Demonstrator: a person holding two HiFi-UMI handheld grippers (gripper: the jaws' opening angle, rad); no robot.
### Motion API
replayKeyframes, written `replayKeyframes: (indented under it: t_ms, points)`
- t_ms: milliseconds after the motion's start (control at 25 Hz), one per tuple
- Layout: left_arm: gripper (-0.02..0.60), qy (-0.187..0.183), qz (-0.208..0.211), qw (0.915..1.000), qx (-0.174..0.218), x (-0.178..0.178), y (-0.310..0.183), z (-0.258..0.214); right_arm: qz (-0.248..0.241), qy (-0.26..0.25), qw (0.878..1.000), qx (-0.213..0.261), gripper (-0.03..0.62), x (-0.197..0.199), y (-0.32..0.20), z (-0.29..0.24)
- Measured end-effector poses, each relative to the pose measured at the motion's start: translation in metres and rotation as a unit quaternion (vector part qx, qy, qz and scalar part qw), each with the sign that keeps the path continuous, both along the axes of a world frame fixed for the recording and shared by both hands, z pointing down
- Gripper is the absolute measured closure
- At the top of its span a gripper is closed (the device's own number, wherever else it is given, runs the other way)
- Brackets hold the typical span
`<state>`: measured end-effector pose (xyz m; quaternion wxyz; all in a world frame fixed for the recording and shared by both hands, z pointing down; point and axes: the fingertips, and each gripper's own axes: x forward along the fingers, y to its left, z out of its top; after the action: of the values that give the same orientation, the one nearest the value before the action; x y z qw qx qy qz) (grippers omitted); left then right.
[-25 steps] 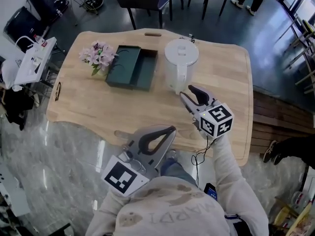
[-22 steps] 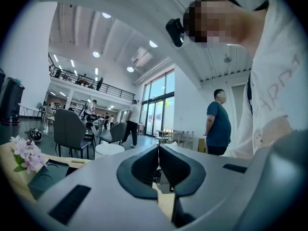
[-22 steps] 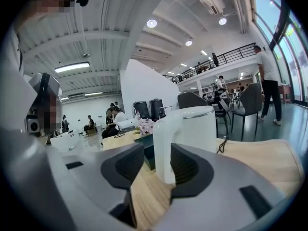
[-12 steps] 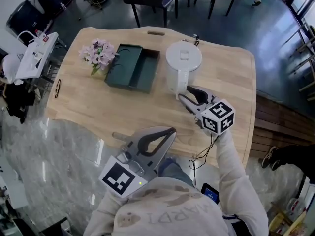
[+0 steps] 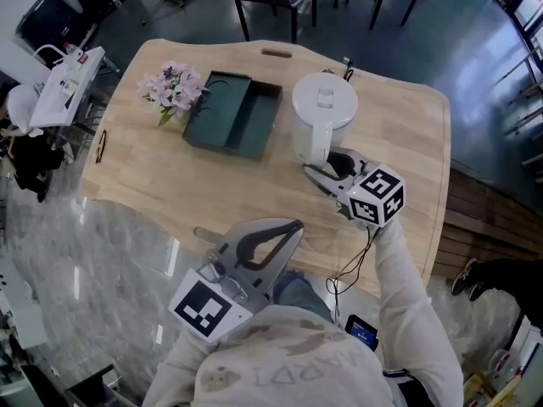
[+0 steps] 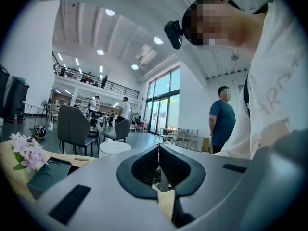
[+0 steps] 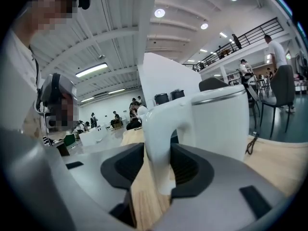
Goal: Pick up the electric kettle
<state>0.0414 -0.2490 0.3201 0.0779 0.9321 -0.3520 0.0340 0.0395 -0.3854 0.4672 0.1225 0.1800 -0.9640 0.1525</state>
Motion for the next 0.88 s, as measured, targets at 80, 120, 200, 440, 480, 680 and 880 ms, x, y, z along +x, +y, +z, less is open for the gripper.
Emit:
replayKeyframes:
  t_ms: [80, 120, 200, 440, 480, 680, 880]
  points:
    - [0.569, 0.000, -0.001, 1.0000, -0.001, 0.000, -0.003, 0.002, -0.008, 0.000, 1.000, -0.002, 0.439, -0.003, -0.001, 0.002]
    - [0.569, -0.001, -0.001, 1.0000, -0.002, 0.000, -0.004, 0.003, -0.013, 0.001, 1.000, -0.002, 0.439, -0.004, -0.002, 0.003]
    - [0.569, -0.003, -0.001, 1.0000, -0.004, 0.001, -0.006, 0.005, -0.022, 0.001, 1.000, -0.002, 0.439, -0.007, -0.003, 0.005]
    - [0.569, -0.004, -0.002, 1.0000, -0.008, 0.000, -0.014, 0.007, -0.045, 0.006, 0.999, -0.001, 0.440, -0.019, -0.004, 0.008]
    - [0.569, -0.005, -0.003, 1.0000, -0.008, 0.000, -0.015, 0.007, -0.048, 0.007, 0.999, 0.001, 0.439, -0.020, -0.004, 0.008]
    - [0.569, -0.004, -0.006, 1.0000, -0.006, -0.003, -0.019, 0.008, -0.055, 0.005, 0.998, 0.003, 0.439, -0.022, -0.006, 0.009]
    - [0.569, -0.003, -0.008, 0.9999, -0.008, -0.004, -0.020, 0.010, -0.065, 0.034, 0.997, 0.019, 0.441, -0.026, -0.004, 0.014]
